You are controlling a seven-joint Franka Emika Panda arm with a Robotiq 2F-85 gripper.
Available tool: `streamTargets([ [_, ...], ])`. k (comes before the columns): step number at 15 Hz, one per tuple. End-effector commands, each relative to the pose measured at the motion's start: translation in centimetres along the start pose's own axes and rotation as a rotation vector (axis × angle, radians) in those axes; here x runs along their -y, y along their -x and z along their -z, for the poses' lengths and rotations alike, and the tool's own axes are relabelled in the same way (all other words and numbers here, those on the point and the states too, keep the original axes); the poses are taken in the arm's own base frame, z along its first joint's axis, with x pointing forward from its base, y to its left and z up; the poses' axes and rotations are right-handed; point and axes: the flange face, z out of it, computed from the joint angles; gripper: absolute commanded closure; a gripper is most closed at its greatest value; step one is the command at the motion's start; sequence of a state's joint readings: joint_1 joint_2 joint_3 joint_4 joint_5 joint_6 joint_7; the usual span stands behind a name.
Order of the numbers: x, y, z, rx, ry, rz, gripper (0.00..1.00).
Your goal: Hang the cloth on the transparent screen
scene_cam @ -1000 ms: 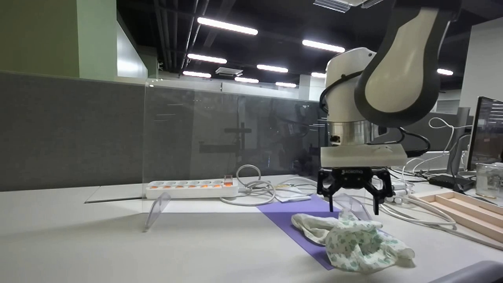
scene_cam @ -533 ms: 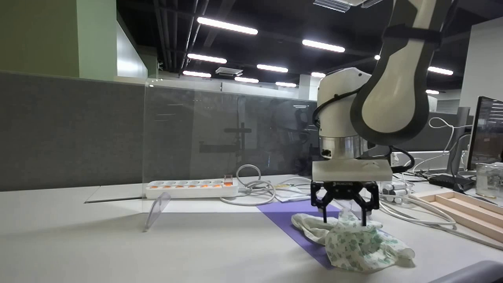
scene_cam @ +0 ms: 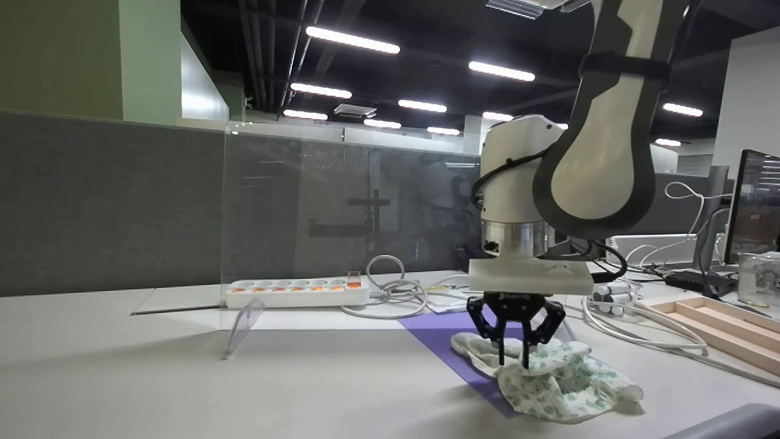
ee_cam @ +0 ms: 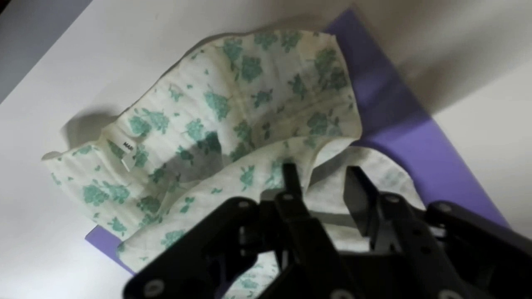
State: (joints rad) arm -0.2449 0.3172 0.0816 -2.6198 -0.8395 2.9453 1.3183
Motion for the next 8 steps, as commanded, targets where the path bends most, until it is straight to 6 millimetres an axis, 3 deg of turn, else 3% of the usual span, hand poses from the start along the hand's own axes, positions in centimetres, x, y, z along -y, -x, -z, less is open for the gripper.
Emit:
streamTargets([
  [1,0.0,1.2,1.3,0.000,-0.023,0.002,0.96],
  [5,-0.4,2.4,1.8,0.018,-0.015,-0.003,1.00],
  [6,-0.7,2.8,1.8,0.033,-0.004,-0.025,0.74],
  [8,-1.5,3.0,2.3,0.035,-0.002,-0.059,0.68],
])
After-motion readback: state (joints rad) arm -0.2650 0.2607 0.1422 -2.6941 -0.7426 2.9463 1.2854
